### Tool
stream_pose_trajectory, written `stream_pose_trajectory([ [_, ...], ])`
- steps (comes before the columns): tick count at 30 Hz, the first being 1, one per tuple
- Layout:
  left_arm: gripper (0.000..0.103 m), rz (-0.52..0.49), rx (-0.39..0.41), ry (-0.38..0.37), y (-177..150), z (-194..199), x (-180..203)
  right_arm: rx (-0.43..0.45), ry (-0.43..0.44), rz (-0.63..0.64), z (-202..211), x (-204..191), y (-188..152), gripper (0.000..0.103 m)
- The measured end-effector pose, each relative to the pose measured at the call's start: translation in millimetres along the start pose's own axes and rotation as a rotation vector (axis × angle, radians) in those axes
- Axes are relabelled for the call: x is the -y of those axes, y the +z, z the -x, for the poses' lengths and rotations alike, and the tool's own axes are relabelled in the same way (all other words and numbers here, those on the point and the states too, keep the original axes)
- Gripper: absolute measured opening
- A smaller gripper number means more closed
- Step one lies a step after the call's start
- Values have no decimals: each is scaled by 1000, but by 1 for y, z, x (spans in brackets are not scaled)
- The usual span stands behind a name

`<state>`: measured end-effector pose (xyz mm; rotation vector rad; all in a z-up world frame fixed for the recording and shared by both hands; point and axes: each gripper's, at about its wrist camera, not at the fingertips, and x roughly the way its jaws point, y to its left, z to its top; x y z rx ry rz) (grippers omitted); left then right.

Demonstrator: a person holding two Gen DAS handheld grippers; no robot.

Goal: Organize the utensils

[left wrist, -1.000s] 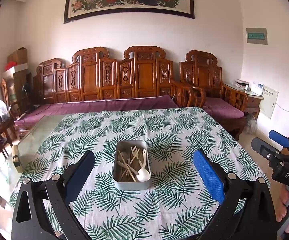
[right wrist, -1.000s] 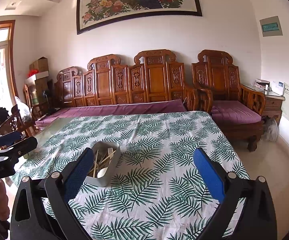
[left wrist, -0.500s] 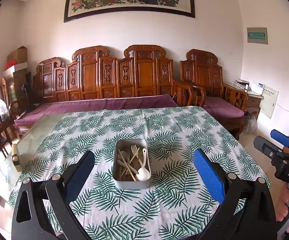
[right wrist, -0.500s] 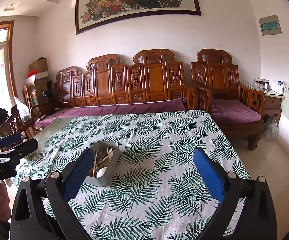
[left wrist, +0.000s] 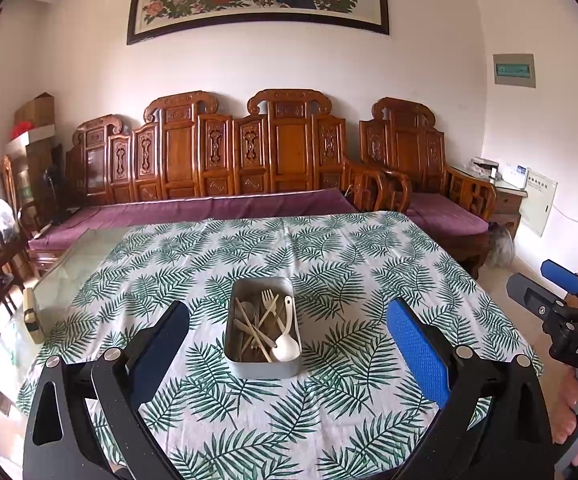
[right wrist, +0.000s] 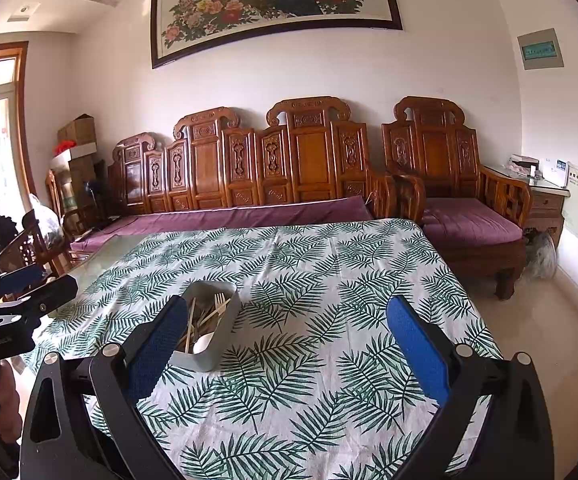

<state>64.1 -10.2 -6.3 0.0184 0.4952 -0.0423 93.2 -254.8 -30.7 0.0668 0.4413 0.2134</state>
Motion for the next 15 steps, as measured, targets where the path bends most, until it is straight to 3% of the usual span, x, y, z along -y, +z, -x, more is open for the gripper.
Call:
stream_pose_trajectory([
  [15,95,-5,0,-9,-2,-1,2,0,-1,-1,0,1,-1,100],
])
